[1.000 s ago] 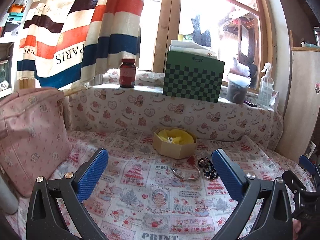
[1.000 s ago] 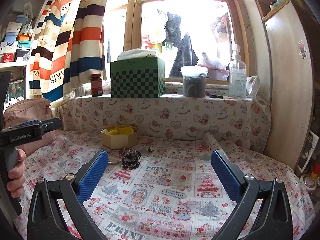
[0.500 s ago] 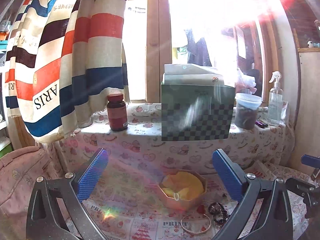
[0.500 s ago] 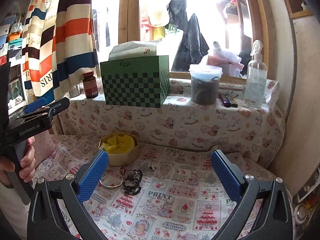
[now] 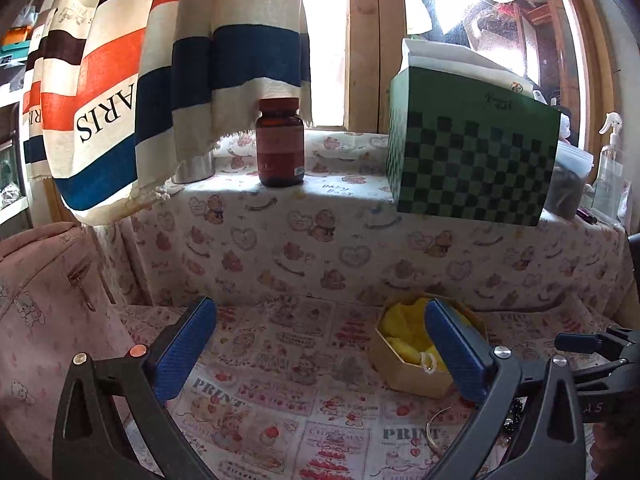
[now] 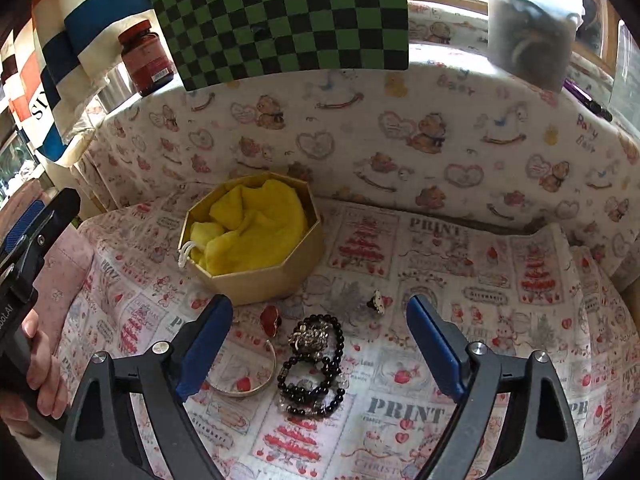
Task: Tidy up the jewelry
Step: 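Move the right tool to the jewelry pile and close on a small dark piece, then lift the small piece with the right tool toward the gold box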
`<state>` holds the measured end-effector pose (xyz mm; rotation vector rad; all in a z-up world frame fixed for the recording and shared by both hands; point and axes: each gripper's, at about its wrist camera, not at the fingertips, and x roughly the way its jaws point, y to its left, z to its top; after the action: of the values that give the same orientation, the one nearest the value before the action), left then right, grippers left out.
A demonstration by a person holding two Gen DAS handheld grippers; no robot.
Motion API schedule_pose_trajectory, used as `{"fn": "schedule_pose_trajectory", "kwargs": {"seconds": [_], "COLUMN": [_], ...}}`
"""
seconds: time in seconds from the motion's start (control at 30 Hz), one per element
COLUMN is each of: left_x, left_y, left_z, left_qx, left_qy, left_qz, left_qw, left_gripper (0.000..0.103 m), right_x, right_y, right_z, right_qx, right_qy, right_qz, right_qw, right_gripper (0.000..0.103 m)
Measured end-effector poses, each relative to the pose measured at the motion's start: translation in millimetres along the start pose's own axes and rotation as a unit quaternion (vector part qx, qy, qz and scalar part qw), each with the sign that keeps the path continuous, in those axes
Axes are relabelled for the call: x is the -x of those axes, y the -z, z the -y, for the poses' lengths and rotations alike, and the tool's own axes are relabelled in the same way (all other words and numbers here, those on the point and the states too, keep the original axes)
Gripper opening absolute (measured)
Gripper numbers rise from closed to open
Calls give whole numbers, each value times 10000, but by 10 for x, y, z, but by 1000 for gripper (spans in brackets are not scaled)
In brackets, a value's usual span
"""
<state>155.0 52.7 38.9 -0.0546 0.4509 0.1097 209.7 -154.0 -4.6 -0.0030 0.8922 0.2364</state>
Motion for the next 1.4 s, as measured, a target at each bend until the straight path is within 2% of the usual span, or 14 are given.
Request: {"fn": "schedule_pose_trajectory", "kwargs": {"seconds": [0.1,0.17,0.27,0.4,0.6,0.67,0.73,0.8,0.87,1.0,1.13,1.2,1.3,1.4], "left_x": [-75,-98,-171,-182,-120,-55,-21,-65,-130,-176,-257,-283,-318,-329], "left_y": [36,64,93,147,185,180,180,207,262,365,495,550,620,647], "left_z": [19,73,103,212,345,398,462,518,554,679,806,863,965,1011], "left_qx": [-116,-254,-170,-338,-554,-673,-831,-951,-987,-1107,-1002,-1040,-1245,-1262], "left_qy": [-128,-185,115,124,90,102,23,-170,90,706,1319,1334,1153,1287], "left_qz": [-49,-48,-309,-362,-335,-270,-331,-724,-1169,-1569,-2093,-2246,-2325,-2420], "left_qw": [9998,9995,9993,9987,9979,9973,9960,9927,9882,9789,9637,9597,9577,9534], "left_gripper": [103,103,103,103,103,103,103,103,103,103,99,90,88,86], "right_x": [-53,-107,-183,-281,-403,-478,-493,-451,-425,-272,-41,47,124,155], "right_y": [45,62,38,38,-5,8,56,82,77,87,106,101,89,65], "right_z": [41,158,366,593,512,468,419,403,408,480,568,603,663,654], "right_qx": [-64,-171,-371,-777,-535,-445,-339,-304,-388,-461,-564,-599,-632,-617], "right_qy": [171,155,256,74,-260,-238,-129,-100,-119,-26,40,-19,-22,48], "right_qz": [219,196,12,-59,-189,-260,-243,-226,-232,-95,118,192,233,248], "right_qw": [9996,9995,9990,9969,9980,9984,9990,9992,9989,9989,9983,9980,9977,9978], "right_gripper": [83,67,45,40,34,11,11,11,11,11,11,11,11,11]}}
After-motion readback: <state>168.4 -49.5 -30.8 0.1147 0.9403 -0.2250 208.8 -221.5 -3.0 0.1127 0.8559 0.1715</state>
